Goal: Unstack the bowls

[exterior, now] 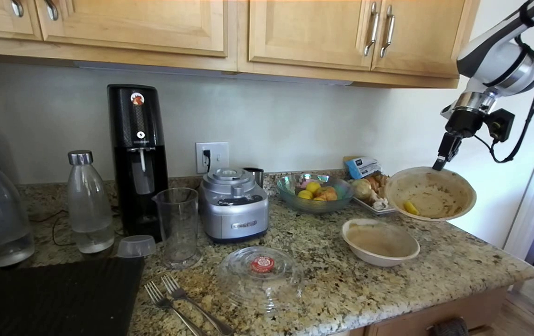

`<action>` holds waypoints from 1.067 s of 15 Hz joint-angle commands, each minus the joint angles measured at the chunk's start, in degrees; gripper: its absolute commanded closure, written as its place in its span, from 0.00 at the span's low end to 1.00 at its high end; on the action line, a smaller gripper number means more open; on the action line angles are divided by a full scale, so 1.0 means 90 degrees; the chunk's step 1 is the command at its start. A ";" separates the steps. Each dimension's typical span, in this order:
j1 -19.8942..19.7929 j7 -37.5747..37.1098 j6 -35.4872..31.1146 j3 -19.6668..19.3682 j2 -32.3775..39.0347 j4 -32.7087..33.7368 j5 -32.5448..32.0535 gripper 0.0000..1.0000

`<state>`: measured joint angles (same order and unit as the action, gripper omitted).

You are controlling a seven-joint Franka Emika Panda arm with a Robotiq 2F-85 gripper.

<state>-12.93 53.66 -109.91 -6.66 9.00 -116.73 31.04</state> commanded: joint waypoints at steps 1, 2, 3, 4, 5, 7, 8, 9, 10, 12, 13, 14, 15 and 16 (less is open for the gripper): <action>-0.0166 0.0079 0.0374 -0.0142 0.0031 0.0151 0.0115 0.95; -0.0194 0.0058 0.0353 -0.0174 0.0012 0.0107 0.0089 0.95; -0.0219 0.0039 0.0331 -0.0208 0.0006 0.0063 0.0065 0.95; -0.0230 0.0018 0.0301 -0.0244 0.0001 0.0002 0.0031 0.95; -0.0247 -0.0007 0.0304 -0.0273 0.0006 -0.0015 0.0002 0.95; -0.0274 -0.0026 0.0316 -0.0317 0.0019 -0.0040 0.0008 0.95; -0.0280 -0.0022 0.0291 -0.0333 0.0018 -0.0062 0.0018 0.95; -0.0275 -0.0049 0.0222 -0.0349 0.0013 -0.0088 0.0037 0.96; -0.0271 -0.0014 0.0105 -0.0354 0.0004 -0.0130 0.0071 0.97; -0.0235 -0.0007 0.0153 -0.0325 0.0095 0.0005 -0.0019 0.96; -0.0237 -0.0007 0.0153 -0.0328 0.0095 0.0002 -0.0019 0.96; -0.0238 -0.0007 0.0153 -0.0329 0.0095 0.0001 -0.0019 0.96; -0.0238 -0.0007 0.0153 -0.0330 0.0095 0.0001 -0.0019 0.96; -0.0239 -0.0007 0.0153 -0.0330 0.0095 0.0001 -0.0019 0.96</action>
<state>-14.80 53.65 -108.72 -9.85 9.81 -116.89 30.98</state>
